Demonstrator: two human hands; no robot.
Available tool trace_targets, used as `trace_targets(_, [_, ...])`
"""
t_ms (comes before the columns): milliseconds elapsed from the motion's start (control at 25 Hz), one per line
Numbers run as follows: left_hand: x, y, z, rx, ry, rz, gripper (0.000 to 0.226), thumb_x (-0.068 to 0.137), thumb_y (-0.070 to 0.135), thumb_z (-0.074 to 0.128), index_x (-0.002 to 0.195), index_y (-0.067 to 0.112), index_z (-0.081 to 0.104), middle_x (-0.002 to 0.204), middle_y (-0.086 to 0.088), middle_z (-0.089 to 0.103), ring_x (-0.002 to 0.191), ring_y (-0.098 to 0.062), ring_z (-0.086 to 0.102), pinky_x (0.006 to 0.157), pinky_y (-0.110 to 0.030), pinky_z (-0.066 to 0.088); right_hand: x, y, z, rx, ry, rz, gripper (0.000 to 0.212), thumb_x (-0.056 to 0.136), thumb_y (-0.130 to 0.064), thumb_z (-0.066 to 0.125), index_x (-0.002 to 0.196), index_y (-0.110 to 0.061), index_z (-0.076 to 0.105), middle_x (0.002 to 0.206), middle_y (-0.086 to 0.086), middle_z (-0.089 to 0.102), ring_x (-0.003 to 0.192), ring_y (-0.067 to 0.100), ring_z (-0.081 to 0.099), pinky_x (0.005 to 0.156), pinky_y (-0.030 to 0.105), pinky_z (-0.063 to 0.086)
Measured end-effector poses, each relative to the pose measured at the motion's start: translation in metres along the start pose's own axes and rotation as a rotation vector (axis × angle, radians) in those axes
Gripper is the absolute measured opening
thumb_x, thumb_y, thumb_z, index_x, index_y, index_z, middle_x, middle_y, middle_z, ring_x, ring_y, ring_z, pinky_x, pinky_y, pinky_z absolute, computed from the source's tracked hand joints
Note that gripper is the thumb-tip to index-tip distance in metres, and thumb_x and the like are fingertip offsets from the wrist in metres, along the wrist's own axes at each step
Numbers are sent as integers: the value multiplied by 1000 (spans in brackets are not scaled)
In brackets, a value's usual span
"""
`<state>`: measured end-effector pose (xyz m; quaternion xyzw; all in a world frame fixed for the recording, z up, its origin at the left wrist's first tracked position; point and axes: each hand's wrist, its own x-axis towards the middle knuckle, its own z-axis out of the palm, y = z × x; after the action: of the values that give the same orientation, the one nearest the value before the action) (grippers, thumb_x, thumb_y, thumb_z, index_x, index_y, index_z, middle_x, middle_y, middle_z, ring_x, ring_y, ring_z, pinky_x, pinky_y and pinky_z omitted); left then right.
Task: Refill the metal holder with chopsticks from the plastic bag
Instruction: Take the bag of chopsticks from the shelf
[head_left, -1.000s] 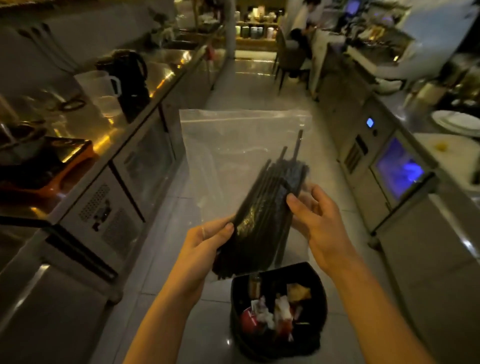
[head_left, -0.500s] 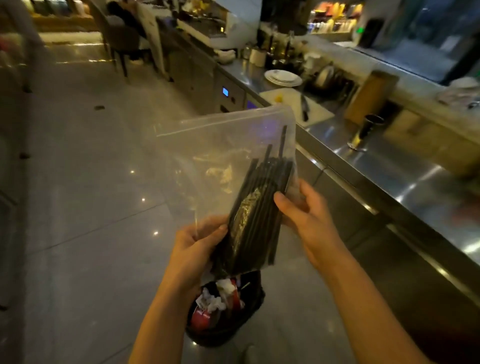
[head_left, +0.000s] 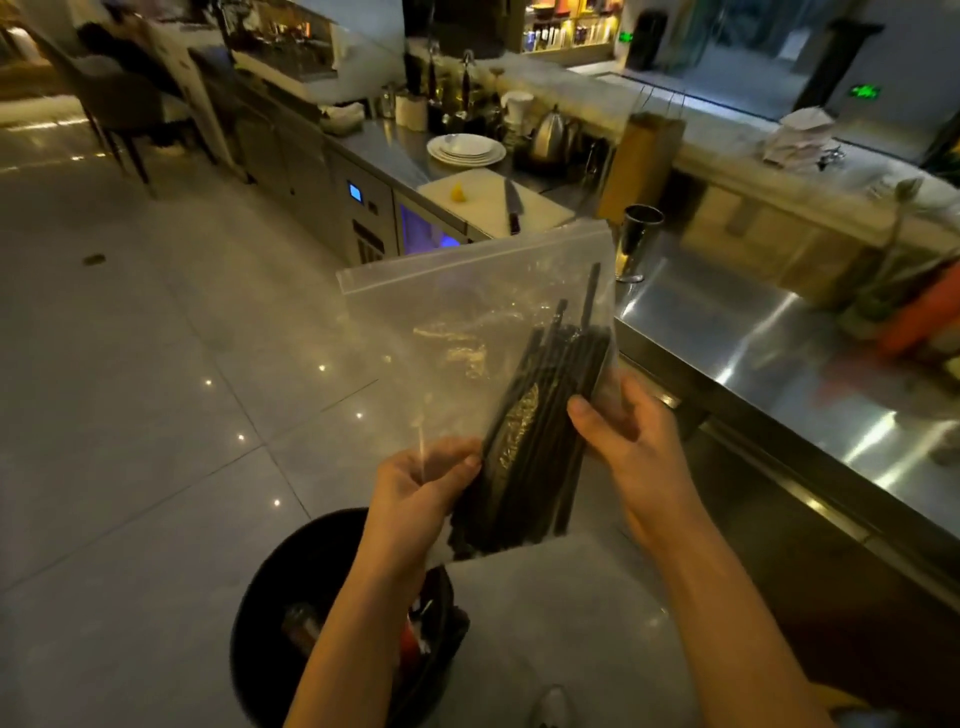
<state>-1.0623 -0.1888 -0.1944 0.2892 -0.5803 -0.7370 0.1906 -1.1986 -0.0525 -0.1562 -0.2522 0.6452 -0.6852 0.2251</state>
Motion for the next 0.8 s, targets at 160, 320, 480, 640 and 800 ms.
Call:
trace_targets(160, [41,1,70,58,-17,-1,31,93,3,57,82,22,78,88,-5,76,89,-17,71,87,-40,53,39,1,-71,26,39,8,40,80,-24,63,120,-20,60,113,-5,72,112,9,64,102,43,46])
trace_targets(320, [75,-2,118,105,-45,15,26,94,3,54,93,15,76,93,-9,75,96,-25,69,93,-49,51,71,9,-125,20,56,30,42,80,-26,63,122,-22,59,114,-8,71,112,7,63,104,47,44])
trace_targets(480, [103,-1,144,138,-21,2,31,94,0,51,89,18,76,89,-6,76,91,-22,70,91,-49,52,103,21,-153,21,47,50,40,82,-27,64,122,-23,60,116,-6,70,115,9,62,104,51,43])
trace_targets(640, [148,-3,157,150,-47,-13,25,94,1,51,98,13,73,93,-8,75,96,-26,69,93,-51,51,141,37,-168,29,103,58,35,86,-22,65,120,-19,60,115,-4,71,114,11,63,103,52,45])
trace_targets(800, [215,-7,172,100,-94,-66,26,91,1,56,113,11,65,100,-7,75,99,-22,70,89,-41,55,193,51,-185,-44,192,50,30,86,-19,64,116,-15,61,111,-3,72,109,10,65,97,43,50])
